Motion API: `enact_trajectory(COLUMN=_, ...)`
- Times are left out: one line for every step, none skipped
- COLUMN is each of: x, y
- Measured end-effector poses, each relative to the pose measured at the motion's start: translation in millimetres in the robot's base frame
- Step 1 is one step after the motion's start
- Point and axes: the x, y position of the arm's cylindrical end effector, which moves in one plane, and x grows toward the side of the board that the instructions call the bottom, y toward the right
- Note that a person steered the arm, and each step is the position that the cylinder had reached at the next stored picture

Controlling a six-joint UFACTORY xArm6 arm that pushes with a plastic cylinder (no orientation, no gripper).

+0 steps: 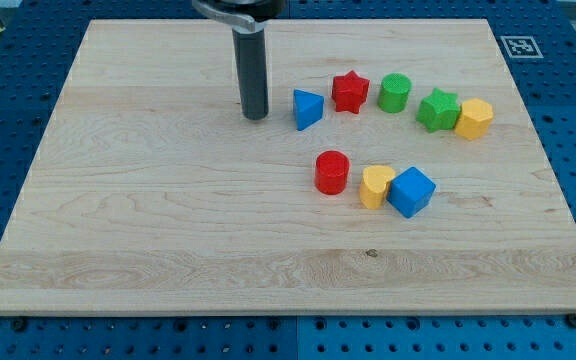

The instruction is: Push the triangle towards the red circle

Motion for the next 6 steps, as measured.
enact_trajectory(x=-21, y=4)
enact_trajectory(x=-22, y=40)
enact_trajectory(x=2, y=86)
enact_trajectory(x=15, y=98)
enact_trajectory(x=-5, y=104)
enact_trajectory(x=-3, y=141)
